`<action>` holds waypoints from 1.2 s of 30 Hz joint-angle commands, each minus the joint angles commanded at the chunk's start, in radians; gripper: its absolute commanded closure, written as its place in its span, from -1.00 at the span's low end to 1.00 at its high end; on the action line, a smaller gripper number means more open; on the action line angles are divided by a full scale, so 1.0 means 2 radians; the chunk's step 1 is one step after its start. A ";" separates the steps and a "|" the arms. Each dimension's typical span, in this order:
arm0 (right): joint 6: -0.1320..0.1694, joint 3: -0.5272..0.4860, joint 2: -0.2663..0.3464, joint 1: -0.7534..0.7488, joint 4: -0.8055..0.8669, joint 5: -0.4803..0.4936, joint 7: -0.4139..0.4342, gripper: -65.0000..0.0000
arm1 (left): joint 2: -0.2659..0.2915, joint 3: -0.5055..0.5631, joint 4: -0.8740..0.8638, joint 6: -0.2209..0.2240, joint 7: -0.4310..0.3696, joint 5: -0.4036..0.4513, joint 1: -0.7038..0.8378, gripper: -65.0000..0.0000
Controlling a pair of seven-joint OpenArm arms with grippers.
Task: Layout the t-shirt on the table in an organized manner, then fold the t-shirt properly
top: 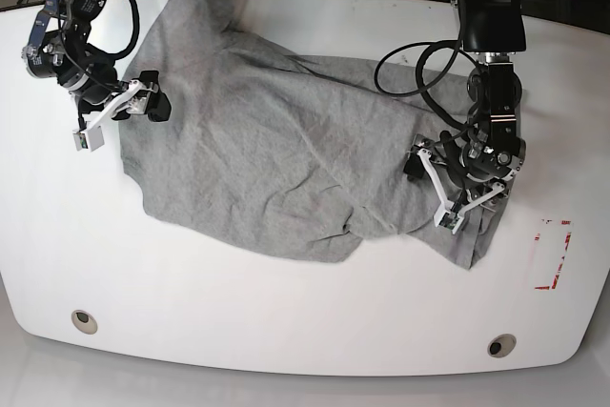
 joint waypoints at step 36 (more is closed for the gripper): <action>0.000 0.001 -0.002 0.001 -0.001 0.000 0.000 -0.53 | -0.032 -0.147 0.064 -0.130 0.028 -0.003 0.055 -0.70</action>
